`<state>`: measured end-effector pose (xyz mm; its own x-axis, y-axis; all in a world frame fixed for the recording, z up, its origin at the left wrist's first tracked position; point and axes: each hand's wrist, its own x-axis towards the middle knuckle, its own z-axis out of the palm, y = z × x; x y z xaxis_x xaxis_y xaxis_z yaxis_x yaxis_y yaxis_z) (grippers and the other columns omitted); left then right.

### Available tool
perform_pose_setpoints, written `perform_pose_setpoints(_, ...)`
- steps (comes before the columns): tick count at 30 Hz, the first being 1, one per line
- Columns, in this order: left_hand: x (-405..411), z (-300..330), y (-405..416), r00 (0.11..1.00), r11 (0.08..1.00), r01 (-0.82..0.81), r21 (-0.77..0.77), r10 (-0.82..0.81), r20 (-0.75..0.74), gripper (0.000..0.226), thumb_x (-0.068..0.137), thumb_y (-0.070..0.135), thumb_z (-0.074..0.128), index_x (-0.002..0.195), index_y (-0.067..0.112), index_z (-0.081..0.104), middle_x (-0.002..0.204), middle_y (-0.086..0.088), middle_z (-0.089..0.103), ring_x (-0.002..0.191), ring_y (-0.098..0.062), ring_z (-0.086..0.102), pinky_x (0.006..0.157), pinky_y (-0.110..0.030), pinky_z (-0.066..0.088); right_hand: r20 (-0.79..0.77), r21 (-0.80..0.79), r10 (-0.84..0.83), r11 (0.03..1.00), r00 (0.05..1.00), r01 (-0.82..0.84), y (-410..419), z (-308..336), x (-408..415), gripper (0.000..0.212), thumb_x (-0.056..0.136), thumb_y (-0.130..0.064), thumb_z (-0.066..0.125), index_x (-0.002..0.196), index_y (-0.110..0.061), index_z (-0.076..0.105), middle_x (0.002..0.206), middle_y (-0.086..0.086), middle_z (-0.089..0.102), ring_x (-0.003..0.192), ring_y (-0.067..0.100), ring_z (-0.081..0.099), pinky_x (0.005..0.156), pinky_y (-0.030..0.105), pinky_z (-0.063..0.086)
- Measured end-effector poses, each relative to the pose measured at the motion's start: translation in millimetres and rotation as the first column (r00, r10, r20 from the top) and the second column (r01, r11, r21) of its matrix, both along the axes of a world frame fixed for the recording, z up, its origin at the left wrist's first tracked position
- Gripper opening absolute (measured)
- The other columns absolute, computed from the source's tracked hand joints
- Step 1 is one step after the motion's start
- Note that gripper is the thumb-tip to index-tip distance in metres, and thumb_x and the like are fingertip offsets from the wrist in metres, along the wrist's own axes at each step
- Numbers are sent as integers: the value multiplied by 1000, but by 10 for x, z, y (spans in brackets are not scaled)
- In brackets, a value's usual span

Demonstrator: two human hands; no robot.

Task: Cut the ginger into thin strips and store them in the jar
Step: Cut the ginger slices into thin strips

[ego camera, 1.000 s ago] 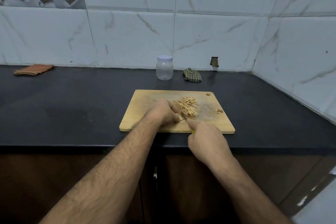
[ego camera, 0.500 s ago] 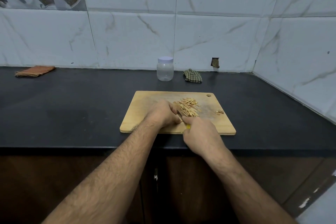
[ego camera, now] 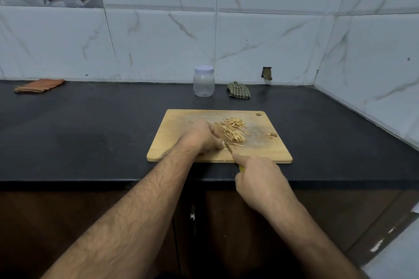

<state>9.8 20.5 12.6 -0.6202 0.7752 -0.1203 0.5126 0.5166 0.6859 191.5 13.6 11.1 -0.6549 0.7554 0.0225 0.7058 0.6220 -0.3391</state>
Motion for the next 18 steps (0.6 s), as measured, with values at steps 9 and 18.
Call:
perform_pose_setpoints(9, 3, -39, -10, 999, 999, -22, 39, 24, -36, 24, 71, 23, 86, 93, 23, 74, 85, 7, 70, 68, -9, 56, 67, -25, 49, -81, 21, -67, 997, 994, 69, 127, 11, -176, 56, 94, -11, 49, 145, -34, 47, 124, 2, 63, 107, 21, 59, 84, 35, 55)
perform_pose_setpoints(18, -8, -80, -9, 996, 997, -53, 61, 56, -63, 28, 69, 27, 87, 94, 26, 75, 93, 10, 70, 85, -10, 62, 78, -27, 53, -156, -29, -29, 999, 987, 25, 176, -4, -291, 53, 93, -17, 51, 144, -32, 49, 139, 1, 58, 115, 21, 58, 96, 34, 52)
